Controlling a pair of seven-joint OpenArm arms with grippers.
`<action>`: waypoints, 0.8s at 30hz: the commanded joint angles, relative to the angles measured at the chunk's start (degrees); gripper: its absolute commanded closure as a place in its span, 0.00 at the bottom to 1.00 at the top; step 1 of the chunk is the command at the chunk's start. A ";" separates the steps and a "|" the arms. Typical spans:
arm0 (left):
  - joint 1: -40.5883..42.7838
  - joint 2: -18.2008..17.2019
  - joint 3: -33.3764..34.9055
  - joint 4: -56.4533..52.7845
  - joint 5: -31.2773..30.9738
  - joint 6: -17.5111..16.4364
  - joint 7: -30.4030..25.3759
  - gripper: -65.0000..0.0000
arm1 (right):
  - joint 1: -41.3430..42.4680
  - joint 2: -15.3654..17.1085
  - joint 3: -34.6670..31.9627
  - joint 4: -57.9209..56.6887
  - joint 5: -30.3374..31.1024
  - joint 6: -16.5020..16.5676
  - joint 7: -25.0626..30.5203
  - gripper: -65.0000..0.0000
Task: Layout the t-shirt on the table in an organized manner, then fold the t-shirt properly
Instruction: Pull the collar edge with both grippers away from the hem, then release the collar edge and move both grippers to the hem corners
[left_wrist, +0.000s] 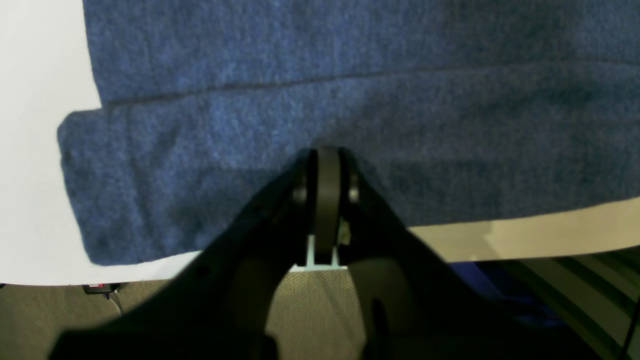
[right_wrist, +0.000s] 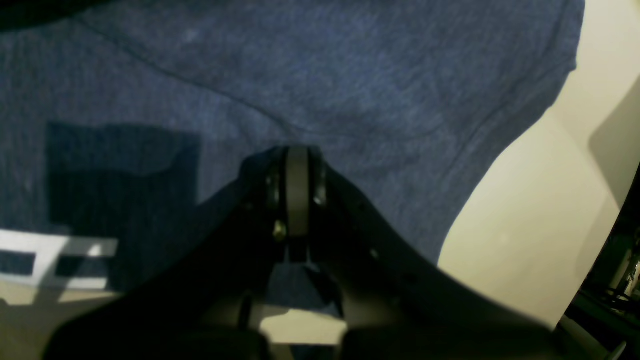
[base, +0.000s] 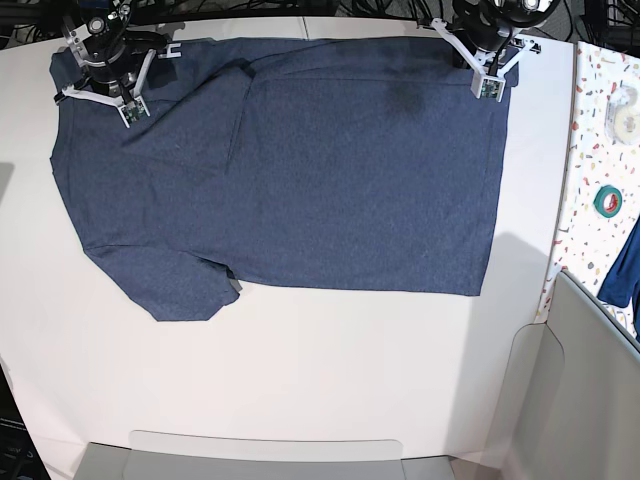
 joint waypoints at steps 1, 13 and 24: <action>0.87 -0.07 0.00 0.32 0.06 -0.24 2.20 1.00 | 0.22 0.39 0.74 1.20 -0.19 0.20 0.63 1.00; -2.12 -0.07 -0.27 0.93 0.06 -0.24 2.20 1.00 | 3.91 -2.16 9.18 1.91 -0.19 0.20 0.72 1.00; -3.96 -0.07 -0.27 1.55 0.06 -0.24 2.82 1.00 | 7.60 -2.78 9.88 1.91 -0.19 0.20 0.72 1.00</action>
